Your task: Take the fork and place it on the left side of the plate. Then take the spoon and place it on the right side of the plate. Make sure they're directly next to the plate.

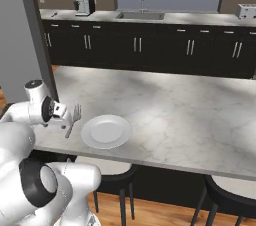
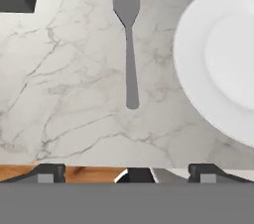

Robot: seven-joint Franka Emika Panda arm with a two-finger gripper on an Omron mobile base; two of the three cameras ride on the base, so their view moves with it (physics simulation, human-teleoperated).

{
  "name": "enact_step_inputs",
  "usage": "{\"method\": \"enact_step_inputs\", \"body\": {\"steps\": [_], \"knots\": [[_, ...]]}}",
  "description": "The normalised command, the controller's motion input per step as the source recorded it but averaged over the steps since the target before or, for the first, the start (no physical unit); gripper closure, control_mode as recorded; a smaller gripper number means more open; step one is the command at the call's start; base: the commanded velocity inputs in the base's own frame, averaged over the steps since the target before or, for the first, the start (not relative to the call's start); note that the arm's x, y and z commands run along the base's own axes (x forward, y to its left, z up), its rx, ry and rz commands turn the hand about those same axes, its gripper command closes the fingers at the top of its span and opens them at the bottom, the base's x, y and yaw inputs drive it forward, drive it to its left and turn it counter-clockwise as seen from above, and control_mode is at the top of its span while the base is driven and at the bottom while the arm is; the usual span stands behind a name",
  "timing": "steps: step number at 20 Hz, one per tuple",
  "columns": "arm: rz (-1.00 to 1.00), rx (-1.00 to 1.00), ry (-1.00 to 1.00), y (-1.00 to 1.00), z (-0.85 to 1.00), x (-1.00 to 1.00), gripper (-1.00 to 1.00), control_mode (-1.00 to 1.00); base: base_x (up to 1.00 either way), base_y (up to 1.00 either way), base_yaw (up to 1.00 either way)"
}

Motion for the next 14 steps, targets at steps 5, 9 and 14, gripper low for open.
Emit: {"method": "enact_step_inputs", "body": {"steps": [5, 9, 14], "knots": [[0.02, 0.0, -0.14, -0.25, 0.45, -0.74, -1.0, -1.0, 0.0, 0.0, 0.0], [0.06, 0.0, -0.13, -0.46, 0.36, -0.84, -1.0, -1.0, 0.0, 0.0, 0.0], [0.07, 0.02, -0.06, -0.47, 0.31, -0.78, -1.0, -1.0, 0.0, 0.0, 0.0]]}}
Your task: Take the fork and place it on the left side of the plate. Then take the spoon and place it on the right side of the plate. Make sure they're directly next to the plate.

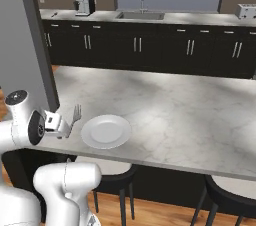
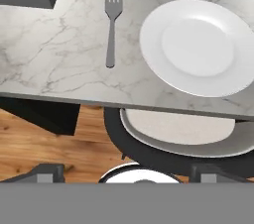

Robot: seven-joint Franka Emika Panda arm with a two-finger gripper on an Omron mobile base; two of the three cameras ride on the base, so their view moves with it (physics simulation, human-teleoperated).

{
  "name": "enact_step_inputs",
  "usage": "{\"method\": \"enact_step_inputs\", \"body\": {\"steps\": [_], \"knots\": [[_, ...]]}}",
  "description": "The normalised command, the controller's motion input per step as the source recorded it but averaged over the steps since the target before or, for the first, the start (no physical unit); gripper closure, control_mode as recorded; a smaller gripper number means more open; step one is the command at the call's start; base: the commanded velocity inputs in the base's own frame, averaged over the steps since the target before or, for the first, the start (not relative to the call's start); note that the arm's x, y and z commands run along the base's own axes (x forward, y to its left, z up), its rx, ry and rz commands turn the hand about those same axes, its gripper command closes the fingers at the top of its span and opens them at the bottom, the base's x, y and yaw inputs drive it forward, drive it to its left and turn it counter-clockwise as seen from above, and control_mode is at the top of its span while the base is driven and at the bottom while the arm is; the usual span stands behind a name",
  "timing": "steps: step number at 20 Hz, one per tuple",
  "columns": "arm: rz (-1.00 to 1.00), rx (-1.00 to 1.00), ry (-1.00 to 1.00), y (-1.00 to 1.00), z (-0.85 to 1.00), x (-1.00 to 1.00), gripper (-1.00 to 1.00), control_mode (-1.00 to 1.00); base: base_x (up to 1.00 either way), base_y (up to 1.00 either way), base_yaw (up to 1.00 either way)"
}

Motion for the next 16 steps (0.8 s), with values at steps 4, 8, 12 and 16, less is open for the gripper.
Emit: {"method": "enact_step_inputs", "body": {"steps": [4, 8, 12, 16], "knots": [[0.09, 0.05, -0.06, -0.36, 0.29, -0.42, -1.0, -1.0, 0.0, 0.0, 0.0], [0.06, 0.03, -0.08, -0.36, 0.06, -0.52, -1.0, -1.0, 0.0, 0.0, 0.0], [0.05, 0.01, -0.09, -0.19, -0.01, -0.5, -1.0, 1.0, -0.17, 0.0, 0.02], [0.0, 0.0, 0.0, 0.0, 0.0, 0.0, -1.0, 1.0, -0.58, 0.22, 0.16]]}}
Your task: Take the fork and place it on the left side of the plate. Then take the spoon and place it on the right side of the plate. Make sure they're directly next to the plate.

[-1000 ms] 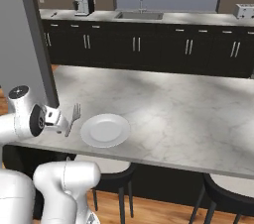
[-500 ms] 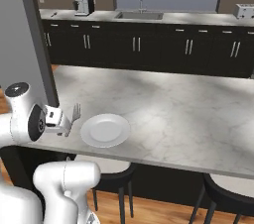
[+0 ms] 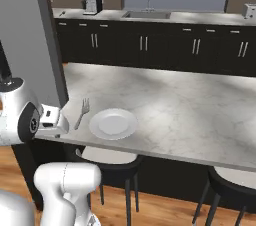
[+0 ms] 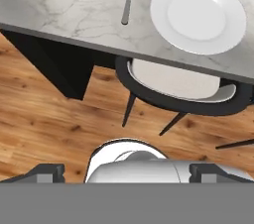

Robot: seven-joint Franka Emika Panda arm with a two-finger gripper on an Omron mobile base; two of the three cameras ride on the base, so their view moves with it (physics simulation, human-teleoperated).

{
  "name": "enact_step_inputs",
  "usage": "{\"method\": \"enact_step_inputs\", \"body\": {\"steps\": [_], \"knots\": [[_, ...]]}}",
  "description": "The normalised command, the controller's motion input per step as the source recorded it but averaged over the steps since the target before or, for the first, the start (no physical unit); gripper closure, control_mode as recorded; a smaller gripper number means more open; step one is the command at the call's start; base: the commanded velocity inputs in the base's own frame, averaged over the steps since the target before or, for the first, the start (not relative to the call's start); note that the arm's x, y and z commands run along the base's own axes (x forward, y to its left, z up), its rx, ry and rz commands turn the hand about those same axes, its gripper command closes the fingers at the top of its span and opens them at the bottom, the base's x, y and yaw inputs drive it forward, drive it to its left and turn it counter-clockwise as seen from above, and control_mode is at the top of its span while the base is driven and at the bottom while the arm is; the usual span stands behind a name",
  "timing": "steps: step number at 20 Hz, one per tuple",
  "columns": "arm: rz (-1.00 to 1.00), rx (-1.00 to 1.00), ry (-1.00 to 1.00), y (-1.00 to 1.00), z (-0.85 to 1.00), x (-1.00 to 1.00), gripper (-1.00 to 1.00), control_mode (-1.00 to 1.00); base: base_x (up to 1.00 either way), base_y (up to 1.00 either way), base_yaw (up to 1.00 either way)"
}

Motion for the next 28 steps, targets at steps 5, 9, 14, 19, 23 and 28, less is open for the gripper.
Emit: {"method": "enact_step_inputs", "body": {"steps": [5, 9, 14, 19, 23, 28], "knots": [[0.0, 0.0, 0.0, 0.0, 0.0, 0.0, -1.0, 1.0, -0.34, 0.77, 0.2], [0.0, 0.0, 0.0, 0.0, 0.0, 0.0, -1.0, 1.0, -0.2, 0.98, 0.2], [0.0, 0.0, 0.0, 0.0, 0.0, 0.0, -1.0, 1.0, -0.01, 1.0, 0.18], [0.0, 0.0, 0.0, 0.0, 0.0, 0.0, -1.0, 1.0, 0.04, 1.0, 0.16], [0.0, 0.0, 0.0, 0.0, 0.0, 0.0, -1.0, 1.0, 0.55, 0.96, 0.06], [0.0, 0.0, 0.0, 0.0, 0.0, 0.0, -1.0, 1.0, 1.0, 0.59, 0.0]]}}
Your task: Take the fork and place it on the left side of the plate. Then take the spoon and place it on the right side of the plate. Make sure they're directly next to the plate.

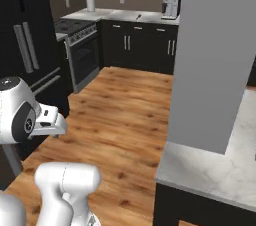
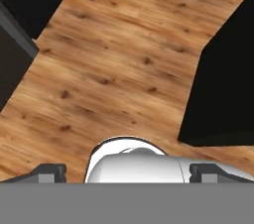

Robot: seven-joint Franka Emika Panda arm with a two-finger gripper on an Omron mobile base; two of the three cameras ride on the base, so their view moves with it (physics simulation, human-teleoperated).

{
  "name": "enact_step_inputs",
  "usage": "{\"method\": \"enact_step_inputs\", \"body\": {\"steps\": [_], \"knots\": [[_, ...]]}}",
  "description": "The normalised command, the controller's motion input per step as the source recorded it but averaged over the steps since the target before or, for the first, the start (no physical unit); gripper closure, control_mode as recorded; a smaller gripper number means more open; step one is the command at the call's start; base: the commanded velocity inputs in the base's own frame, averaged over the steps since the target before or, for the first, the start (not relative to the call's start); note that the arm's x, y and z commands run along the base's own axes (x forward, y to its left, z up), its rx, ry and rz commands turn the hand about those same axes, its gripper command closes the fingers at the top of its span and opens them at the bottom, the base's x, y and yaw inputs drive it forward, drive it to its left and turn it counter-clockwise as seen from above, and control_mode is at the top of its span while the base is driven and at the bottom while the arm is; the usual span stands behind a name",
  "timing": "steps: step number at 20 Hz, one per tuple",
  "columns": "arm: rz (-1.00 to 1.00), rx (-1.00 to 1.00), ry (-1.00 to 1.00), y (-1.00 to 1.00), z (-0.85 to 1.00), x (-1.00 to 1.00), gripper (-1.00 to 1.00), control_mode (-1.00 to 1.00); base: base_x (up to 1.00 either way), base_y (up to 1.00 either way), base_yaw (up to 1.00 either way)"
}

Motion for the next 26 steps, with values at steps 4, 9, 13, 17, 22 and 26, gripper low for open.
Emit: {"method": "enact_step_inputs", "body": {"steps": [4, 9, 13, 17, 22, 26], "knots": [[0.0, 0.0, 0.0, 0.0, 0.0, 0.0, -1.0, 1.0, 1.0, 0.23, 0.0], [0.0, 0.0, 0.0, 0.0, 0.0, 0.0, -1.0, 1.0, 1.0, 0.09, -0.01], [0.0, 0.0, 0.0, 0.0, 0.0, 0.0, -1.0, 1.0, 1.0, 0.12, -0.18], [0.0, 0.0, 0.0, 0.0, 0.0, 0.0, -1.0, 1.0, 1.0, 0.42, -0.34], [0.0, 0.0, 0.0, 0.0, 0.0, 0.0, -1.0, 1.0, 1.0, 0.6, -0.38], [0.0, 0.0, 0.0, 0.0, 0.0, 0.0, -1.0, 1.0, 1.0, 0.62, -0.22]]}}
